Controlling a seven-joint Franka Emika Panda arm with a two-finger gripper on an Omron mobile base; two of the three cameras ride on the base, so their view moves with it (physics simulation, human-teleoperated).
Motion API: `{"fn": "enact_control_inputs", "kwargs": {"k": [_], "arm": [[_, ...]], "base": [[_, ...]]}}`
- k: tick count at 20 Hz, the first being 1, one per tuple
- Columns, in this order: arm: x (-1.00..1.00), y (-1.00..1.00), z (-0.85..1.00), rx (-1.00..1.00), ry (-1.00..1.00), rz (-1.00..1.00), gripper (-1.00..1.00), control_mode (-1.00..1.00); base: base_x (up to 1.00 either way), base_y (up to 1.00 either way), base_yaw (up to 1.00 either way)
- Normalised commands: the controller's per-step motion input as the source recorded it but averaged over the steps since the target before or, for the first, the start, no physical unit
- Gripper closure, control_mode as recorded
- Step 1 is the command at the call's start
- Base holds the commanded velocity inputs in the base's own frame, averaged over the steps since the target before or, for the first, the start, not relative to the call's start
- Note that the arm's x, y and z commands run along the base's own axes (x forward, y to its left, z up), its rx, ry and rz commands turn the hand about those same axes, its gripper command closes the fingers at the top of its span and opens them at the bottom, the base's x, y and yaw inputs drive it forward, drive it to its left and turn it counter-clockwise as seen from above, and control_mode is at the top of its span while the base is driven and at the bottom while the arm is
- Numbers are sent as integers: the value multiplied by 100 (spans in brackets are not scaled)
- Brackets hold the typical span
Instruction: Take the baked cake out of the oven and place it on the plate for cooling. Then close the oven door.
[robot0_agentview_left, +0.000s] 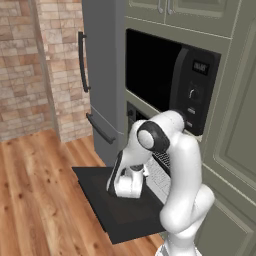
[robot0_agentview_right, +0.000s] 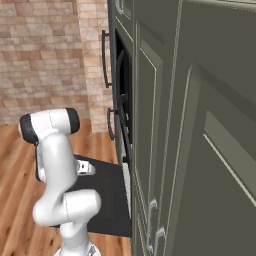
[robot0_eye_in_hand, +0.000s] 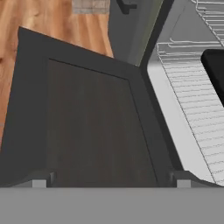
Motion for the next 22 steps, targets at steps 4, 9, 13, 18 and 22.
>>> {"fn": "enact_control_inputs", "kwargs": {"k": [4, 9, 13, 18, 22], "arm": [[-52, 86, 92, -14, -4, 0, -100, -100], [-37, 89, 71, -19, 0, 0, -100, -100], [-27, 87, 93, -16, 0, 0, -100, -100], [-19, 75, 83, -15, 1, 0, -100, -100], [-28, 70, 46, -23, 0, 0, -100, -100]], "base": [[0, 0, 0], [0, 0, 0], [0, 0, 0], [0, 0, 0], [0, 0, 0]]}}
